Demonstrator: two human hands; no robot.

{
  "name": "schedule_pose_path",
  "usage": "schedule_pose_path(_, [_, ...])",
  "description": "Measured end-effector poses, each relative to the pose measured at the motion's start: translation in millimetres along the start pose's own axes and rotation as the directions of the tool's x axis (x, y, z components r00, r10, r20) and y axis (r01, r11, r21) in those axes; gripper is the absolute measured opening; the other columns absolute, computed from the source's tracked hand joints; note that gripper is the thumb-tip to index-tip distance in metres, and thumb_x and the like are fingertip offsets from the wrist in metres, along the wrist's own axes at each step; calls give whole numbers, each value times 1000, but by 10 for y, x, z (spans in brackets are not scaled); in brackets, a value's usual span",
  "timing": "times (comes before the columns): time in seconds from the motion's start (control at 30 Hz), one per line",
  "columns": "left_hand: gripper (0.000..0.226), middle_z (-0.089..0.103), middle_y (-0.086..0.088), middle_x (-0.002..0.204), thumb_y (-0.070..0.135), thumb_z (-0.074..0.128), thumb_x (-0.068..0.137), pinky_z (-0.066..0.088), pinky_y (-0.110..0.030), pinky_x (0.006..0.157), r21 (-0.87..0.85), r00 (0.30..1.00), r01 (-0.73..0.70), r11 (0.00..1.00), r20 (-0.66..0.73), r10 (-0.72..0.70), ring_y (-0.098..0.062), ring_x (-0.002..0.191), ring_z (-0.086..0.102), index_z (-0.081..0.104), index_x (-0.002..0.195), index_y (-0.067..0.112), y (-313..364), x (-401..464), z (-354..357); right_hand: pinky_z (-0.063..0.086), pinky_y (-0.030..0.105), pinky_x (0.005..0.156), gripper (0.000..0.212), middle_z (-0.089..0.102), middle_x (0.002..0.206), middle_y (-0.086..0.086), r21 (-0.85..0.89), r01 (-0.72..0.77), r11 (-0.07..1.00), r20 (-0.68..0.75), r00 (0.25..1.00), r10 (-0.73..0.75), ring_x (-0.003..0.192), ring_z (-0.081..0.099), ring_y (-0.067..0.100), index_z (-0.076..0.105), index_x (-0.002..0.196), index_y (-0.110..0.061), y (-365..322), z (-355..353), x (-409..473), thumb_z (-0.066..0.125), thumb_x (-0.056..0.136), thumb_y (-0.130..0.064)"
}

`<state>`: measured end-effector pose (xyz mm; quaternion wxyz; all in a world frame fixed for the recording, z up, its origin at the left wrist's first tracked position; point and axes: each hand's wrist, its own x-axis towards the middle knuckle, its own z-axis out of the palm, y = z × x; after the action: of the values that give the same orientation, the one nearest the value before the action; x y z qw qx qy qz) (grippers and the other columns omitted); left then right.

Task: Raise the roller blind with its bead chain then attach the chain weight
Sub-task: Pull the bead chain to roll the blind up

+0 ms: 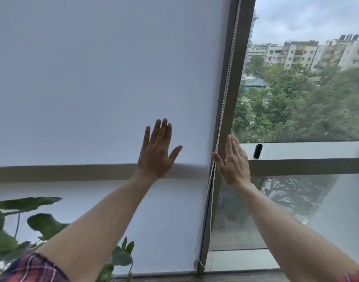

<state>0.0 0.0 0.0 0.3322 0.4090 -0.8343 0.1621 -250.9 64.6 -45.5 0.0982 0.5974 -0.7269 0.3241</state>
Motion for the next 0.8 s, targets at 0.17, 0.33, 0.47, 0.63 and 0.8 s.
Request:
schedule_pose_path(0.17, [72, 21, -15, 162, 51, 32, 100, 9, -50, 123, -9, 998, 13, 1000, 67, -13, -28, 152, 12, 25, 152, 1, 74, -225, 162, 13, 40, 124, 86, 12, 167, 7, 30, -78, 996, 157, 985, 73, 154, 8, 18, 5, 157, -10, 43, 176, -99, 29, 96, -65])
schedule_pose_path(0.33, [72, 16, -14, 164, 49, 35, 101, 8, -50, 123, -24, 991, 22, 999, 134, -19, -27, 153, 8, 21, 153, 2, 131, -470, 335, 22, 39, 119, 69, 23, 164, 8, 153, -179, 972, 228, 963, 141, 151, 23, 23, 16, 156, -9, -2, 308, -180, 43, 102, -43])
schedule_pose_path(0.47, [73, 11, -12, 165, 48, 38, 101, 4, -48, 124, -64, 981, 53, 997, 191, -40, -25, 153, 2, 17, 154, 3, 174, -656, 449, 37, 38, 110, 53, 54, 145, 10, 387, -363, 847, 225, 929, 295, 134, 50, 28, 38, 150, -12, -48, 371, -216, 53, 100, -20])
schedule_pose_path(0.63, [72, 9, -9, 165, 49, 37, 102, -3, -38, 124, -145, 952, 108, 983, 299, -61, -21, 153, -3, 19, 154, 2, 219, -843, 584, 52, 38, 88, 26, 72, 98, 7, 458, -363, 812, 159, 932, 327, 95, 67, 28, 66, 120, -10, -38, 363, -263, 61, 94, -10])
schedule_pose_path(0.8, [51, 47, -9, 150, 35, 50, 100, 25, -36, 116, -388, 920, 181, 904, 391, -16, -26, 144, 36, 48, 142, 6, 377, -915, 658, 54, 36, 81, 12, 69, 84, 1, 543, -339, 768, 144, 939, 312, 82, 66, 21, 68, 102, -9, -43, 359, -392, 65, 90, -8])
